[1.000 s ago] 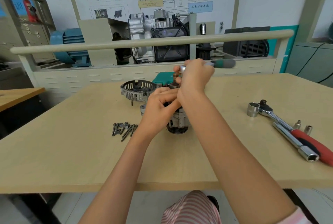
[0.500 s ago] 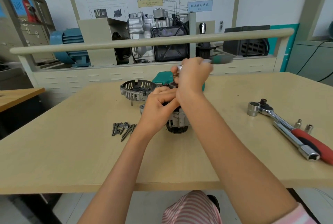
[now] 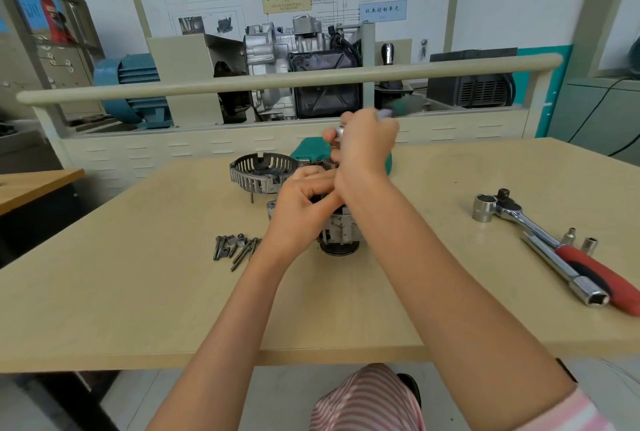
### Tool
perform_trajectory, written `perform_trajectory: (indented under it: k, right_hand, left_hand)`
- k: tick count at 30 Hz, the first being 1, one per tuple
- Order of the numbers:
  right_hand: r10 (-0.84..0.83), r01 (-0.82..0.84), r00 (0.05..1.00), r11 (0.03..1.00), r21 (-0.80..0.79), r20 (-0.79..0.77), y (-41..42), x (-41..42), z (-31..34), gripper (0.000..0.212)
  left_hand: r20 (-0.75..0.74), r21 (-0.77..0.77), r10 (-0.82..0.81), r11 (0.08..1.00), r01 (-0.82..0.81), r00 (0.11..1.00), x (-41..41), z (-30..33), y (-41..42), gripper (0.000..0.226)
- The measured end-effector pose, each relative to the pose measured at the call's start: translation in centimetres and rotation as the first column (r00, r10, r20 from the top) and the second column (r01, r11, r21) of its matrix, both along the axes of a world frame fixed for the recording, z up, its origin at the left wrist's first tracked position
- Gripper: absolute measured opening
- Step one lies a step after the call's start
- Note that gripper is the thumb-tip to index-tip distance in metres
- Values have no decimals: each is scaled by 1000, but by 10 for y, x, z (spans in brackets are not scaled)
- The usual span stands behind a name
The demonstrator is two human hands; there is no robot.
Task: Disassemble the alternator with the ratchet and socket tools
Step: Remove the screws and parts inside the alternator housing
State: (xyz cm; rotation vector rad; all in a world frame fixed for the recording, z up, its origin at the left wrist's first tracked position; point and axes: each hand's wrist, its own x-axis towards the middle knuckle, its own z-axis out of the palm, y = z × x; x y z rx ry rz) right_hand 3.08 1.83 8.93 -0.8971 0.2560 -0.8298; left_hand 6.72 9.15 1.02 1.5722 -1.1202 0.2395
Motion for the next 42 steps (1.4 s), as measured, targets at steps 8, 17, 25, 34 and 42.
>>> perform_trajectory:
  k: [8,17,25,34,42]
  right_hand:
    - [584,-584,804,811,39,-108,-22,-7,11,25]
    - [-101,98,992,994,42,82,1,0,-2,10]
    - [535,-530,840,845,74,-95,-25,-2,9,29]
    - [-75,72,994,997,42,78,-1,2,-2,12]
    - [576,-581,805,814,4,-138,-19,-5,10,25]
  left_hand:
    - [9,-1,25,1000,-25,1000,-3,1,-2,21]
    - [-12,-16,31,999,-31,999,-2,0,-3,33]
    - [-46,13,20,1000,-20,999,-5,3,-1,29]
    - [18,-61,33,998,-32,999,-5,-1,-5,36]
    - [-1,-37,31,999,-31,1000,-4,-1,-4,22]
